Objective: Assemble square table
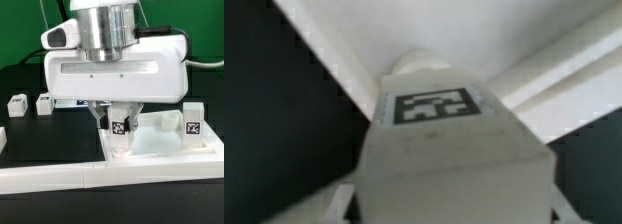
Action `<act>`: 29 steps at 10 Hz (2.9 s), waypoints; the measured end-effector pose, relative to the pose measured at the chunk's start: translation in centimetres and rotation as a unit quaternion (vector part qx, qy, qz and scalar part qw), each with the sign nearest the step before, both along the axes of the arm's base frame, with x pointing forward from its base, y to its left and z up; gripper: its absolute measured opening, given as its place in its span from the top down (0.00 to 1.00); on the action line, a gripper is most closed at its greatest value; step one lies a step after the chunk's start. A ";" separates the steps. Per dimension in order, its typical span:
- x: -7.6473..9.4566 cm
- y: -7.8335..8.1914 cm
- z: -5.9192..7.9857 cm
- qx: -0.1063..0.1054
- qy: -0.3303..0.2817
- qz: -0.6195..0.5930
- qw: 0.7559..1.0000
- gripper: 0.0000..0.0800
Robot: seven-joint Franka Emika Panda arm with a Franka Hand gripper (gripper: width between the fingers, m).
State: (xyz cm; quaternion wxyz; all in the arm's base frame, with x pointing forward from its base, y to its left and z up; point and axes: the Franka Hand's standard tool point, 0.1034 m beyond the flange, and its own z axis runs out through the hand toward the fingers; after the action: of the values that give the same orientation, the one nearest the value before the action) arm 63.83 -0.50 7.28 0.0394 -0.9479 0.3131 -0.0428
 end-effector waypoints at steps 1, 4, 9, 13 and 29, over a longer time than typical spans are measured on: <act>-0.1 -0.1 0.0 0.013 0.008 -0.078 0.997 0.64; -0.7 -0.2 -0.1 0.055 0.045 -0.327 0.942 0.64; -1.0 -0.2 -0.1 0.050 0.047 -0.382 0.922 0.56; -1.0 0.6 0.2 0.011 0.026 -0.140 0.990 0.20; -1.3 0.0 0.1 0.062 0.009 -0.317 0.946 0.63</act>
Offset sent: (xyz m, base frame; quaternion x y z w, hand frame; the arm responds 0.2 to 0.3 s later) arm 0.0077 0.0330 -0.0057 0.0422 -0.1005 0.4560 0.8833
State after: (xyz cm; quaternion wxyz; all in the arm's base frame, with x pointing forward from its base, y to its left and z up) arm 62.49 -0.49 7.40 0.0800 -0.7955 0.6001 -0.0253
